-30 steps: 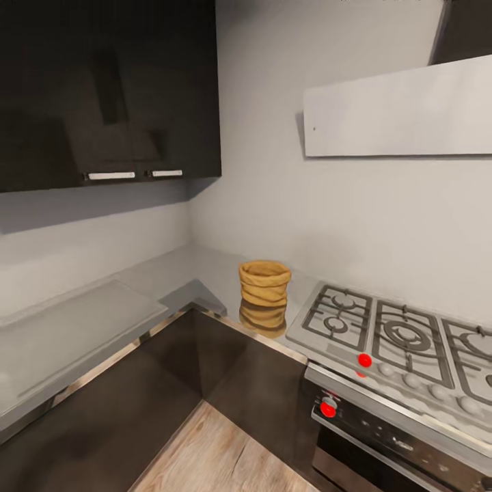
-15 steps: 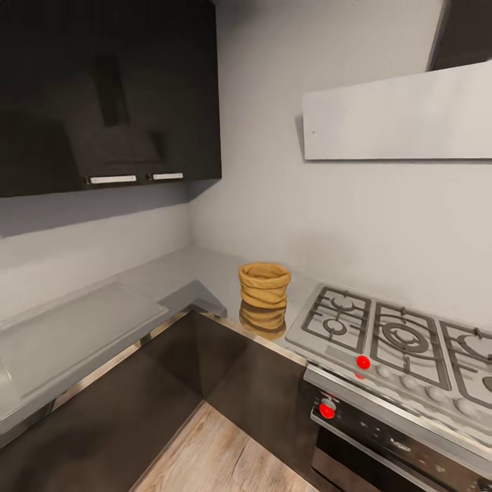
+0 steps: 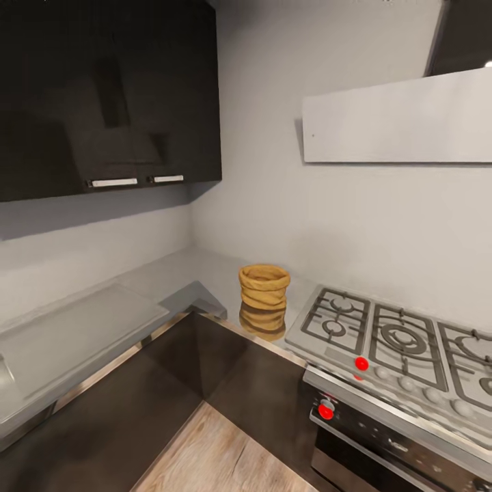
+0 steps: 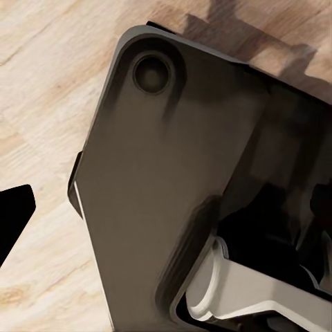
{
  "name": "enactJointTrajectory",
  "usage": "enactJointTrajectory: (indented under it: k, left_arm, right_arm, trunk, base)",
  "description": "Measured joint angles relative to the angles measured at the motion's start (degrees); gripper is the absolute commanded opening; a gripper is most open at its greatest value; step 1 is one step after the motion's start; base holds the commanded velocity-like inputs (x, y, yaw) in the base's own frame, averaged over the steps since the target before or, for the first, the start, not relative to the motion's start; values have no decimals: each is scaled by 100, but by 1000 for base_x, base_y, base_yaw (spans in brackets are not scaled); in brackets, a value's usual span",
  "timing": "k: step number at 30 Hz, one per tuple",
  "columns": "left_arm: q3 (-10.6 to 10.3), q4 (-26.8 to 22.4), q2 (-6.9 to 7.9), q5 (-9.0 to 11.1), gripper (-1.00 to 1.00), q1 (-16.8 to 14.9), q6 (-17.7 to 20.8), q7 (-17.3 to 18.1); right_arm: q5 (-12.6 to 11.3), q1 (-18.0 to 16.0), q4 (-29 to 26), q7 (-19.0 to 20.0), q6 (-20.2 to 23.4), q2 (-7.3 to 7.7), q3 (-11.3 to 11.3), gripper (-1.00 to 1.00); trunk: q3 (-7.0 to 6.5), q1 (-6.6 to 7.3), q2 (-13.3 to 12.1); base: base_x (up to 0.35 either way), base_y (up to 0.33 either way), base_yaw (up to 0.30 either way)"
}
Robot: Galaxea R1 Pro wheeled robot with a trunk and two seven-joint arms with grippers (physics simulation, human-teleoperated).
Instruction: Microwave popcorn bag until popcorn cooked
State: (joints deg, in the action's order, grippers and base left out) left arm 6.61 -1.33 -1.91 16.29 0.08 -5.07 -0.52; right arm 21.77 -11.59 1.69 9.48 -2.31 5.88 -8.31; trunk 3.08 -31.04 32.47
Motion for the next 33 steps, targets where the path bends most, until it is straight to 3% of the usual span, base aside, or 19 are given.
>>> enactJointTrajectory:
  k: [7, 15, 33]
  left_arm:
    - [3, 0, 0, 0, 100, 0, -1, -1]
    - [9, 0, 0, 10, 100, 0, -12, 4]
    - [16, 0, 0, 48, 100, 0, -12, 2]
  right_arm:
    - [1, 0, 4, 0, 0, 1, 0, 100]
    - [-14, 0, 3, 30, 48, -64, -8, 100]
    - [-7, -1, 3, 15, 175, -56, 0, 100]
  trunk:
    - [-126, 154, -282]
    - [-127, 155, -283]
    - [20, 154, -284]
  base:
    - [0, 0, 0]
    - [0, 0, 0]
    - [0, 0, 0]
